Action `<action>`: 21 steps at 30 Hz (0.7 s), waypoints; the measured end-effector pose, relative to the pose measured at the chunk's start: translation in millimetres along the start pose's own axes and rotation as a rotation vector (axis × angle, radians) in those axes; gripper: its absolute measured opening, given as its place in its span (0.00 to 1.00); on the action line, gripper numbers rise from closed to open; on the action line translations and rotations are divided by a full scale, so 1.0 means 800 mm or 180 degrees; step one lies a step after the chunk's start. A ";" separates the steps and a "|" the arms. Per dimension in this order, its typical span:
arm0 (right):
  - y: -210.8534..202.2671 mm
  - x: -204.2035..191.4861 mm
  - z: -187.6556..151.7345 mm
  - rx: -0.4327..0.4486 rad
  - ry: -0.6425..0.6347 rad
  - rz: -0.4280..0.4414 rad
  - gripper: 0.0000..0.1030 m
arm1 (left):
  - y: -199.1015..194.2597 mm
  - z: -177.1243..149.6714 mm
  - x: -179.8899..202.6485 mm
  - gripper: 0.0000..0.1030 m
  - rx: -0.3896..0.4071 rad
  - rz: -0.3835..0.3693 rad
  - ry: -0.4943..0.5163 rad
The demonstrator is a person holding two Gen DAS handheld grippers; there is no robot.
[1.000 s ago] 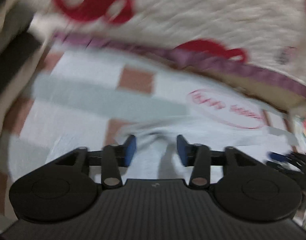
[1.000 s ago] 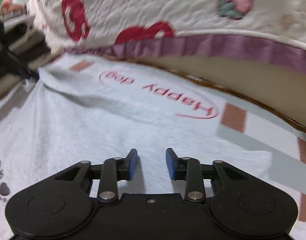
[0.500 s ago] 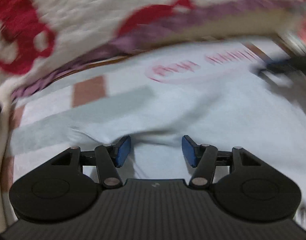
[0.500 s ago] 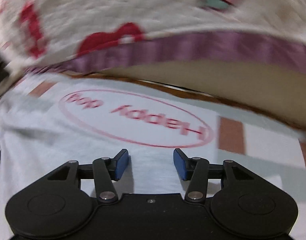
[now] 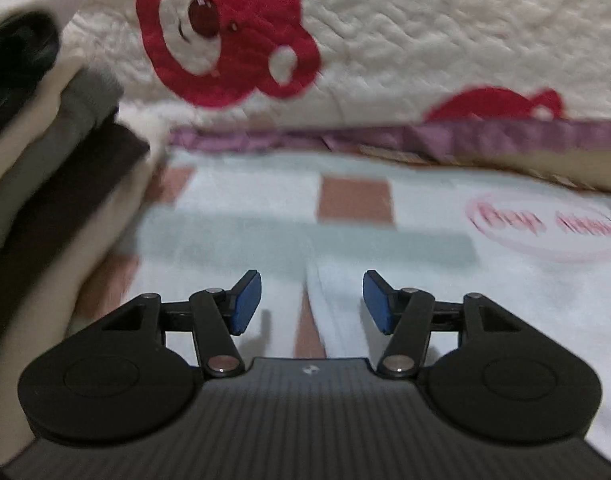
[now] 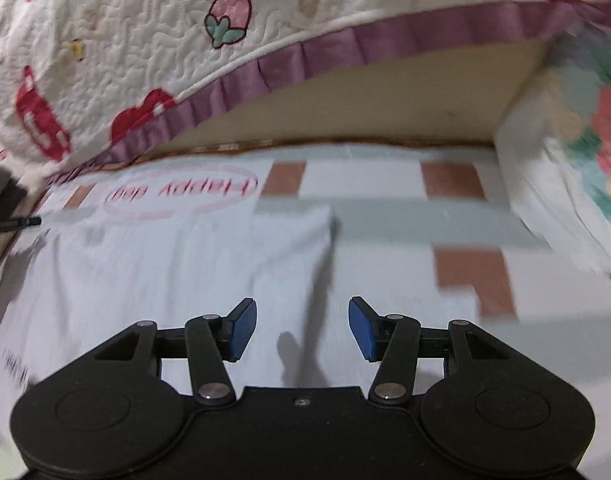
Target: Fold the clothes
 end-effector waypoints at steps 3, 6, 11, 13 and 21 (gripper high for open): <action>-0.034 0.009 -0.041 0.0052 0.0400 0.0196 0.55 | -0.053 -0.032 -0.008 0.54 -0.0173 -0.0328 -0.0107; -0.053 0.008 -0.081 0.0065 0.0884 0.0440 0.55 | -0.105 -0.070 -0.019 0.56 -0.0373 -0.0673 -0.0289; -0.077 -0.011 -0.134 -0.0100 0.1207 0.0862 0.55 | -0.177 -0.126 -0.039 0.56 -0.0595 -0.1025 -0.0501; -0.084 -0.023 -0.142 -0.0137 0.1063 0.0992 0.50 | -0.195 -0.146 -0.045 0.55 -0.0624 -0.1123 -0.0537; -0.087 -0.042 -0.137 -0.0183 0.0517 0.1101 0.13 | -0.197 -0.180 -0.044 0.57 -0.0625 -0.1222 -0.0606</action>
Point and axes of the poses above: each gripper's, at about its wrist camera, not at the fingertips, and y roughly the way its jaws point, x to its right, z to its top, the point moved 6 cm from there along y, roughly the way its jaws point, and after that the axes turned 8 degrees about x, right-handed, at the moved point
